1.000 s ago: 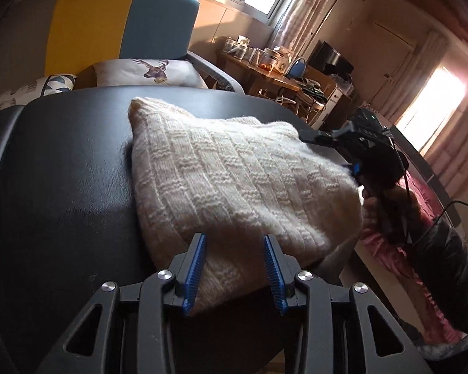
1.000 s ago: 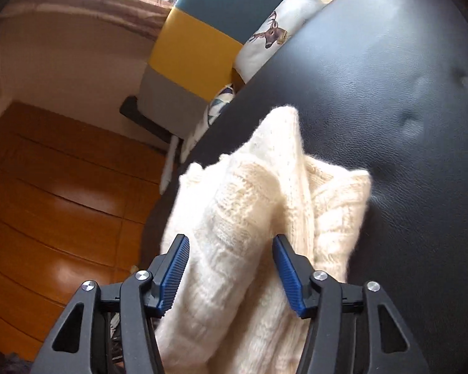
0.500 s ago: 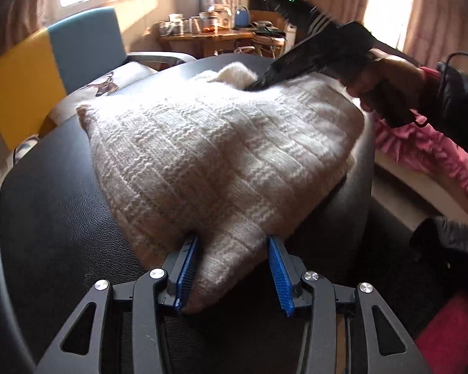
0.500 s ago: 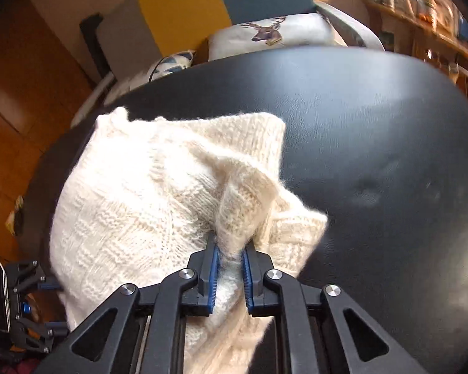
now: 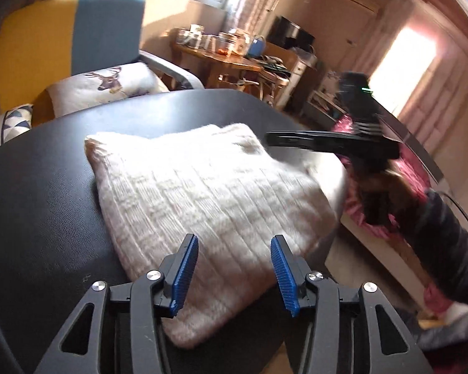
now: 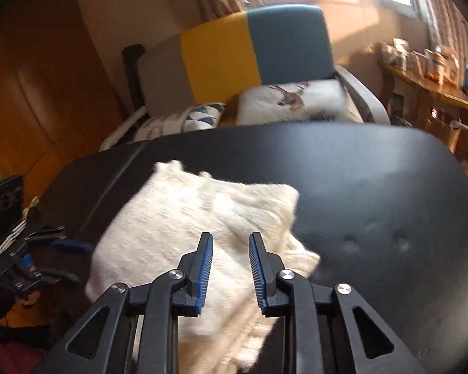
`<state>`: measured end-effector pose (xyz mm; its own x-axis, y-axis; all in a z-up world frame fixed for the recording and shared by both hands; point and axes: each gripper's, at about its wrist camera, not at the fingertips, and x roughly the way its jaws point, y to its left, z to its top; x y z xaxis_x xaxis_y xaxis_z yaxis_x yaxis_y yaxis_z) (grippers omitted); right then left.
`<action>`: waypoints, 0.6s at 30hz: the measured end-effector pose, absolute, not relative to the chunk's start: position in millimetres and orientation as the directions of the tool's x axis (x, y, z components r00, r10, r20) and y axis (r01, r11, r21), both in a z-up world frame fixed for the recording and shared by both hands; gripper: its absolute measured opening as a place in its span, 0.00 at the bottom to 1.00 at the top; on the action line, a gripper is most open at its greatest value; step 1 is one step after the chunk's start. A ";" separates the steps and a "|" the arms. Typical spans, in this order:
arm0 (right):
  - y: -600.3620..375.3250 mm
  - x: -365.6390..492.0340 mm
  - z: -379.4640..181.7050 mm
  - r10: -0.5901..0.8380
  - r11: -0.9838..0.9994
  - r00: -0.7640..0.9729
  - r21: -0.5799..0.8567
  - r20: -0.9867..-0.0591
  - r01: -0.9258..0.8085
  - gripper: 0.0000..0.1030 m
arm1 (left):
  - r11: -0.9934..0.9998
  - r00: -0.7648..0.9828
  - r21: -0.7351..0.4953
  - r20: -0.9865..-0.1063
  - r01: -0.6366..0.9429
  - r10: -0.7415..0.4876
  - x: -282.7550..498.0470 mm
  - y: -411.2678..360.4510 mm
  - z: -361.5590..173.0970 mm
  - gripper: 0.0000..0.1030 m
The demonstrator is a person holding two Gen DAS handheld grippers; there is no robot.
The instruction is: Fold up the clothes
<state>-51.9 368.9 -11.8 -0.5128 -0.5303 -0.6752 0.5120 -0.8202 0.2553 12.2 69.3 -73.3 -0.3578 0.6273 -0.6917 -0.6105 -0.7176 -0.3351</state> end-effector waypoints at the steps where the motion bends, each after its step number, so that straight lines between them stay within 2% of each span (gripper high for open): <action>1: 358.1 -44.7 -3.8 -0.556 -0.792 -0.500 0.240 -0.664 0.562 0.23 | -0.733 -0.371 -0.329 -0.697 -0.595 0.614 8.9 71.6 -75.2 0.57; 4: 326.8 -25.4 -9.4 -0.566 -0.718 -0.416 0.178 -0.712 0.673 0.23 | -0.782 -0.407 -0.309 -0.717 -0.542 0.566 -0.7 78.9 -82.7 0.60; 7: 314.6 -11.6 -55.3 -0.419 -0.726 -0.318 0.104 -0.851 0.680 0.23 | -0.812 -0.429 -0.259 -0.742 -0.524 0.514 -1.8 86.3 -97.9 0.63; 8: 319.0 -6.4 -69.9 -0.402 -0.732 -0.303 0.105 -0.864 0.673 0.22 | -0.813 -0.437 -0.228 -0.749 -0.536 0.499 1.9 91.2 -102.6 0.63; 9: 328.1 1.0 -79.7 -0.427 -0.733 -0.314 0.122 -0.848 0.669 0.22 | -0.812 -0.460 -0.170 -0.752 -0.558 0.473 9.0 98.1 -106.5 0.65; 11: 347.5 8.0 -87.5 -0.490 -0.747 -0.334 0.189 -0.805 0.638 0.19 | -0.801 -0.506 -0.047 -0.753 -0.597 0.421 23.5 113.1 -114.9 0.78; 13: 361.4 7.4 -91.2 -0.534 -0.768 -0.343 0.275 -0.773 0.578 0.17 | -0.785 -0.550 0.067 -0.750 -0.616 0.367 34.4 127.6 -124.1 0.82; 15: 363.5 12.2 -91.8 -0.537 -0.776 -0.360 0.280 -0.763 0.565 0.17 | -0.791 -0.566 0.087 -0.745 -0.606 0.352 35.2 131.4 -126.8 0.84; 18: 366.3 17.7 -91.3 -0.541 -0.783 -0.374 0.289 -0.754 0.551 0.17 | -0.802 -0.543 0.019 -0.745 -0.597 0.387 27.8 123.8 -120.7 0.85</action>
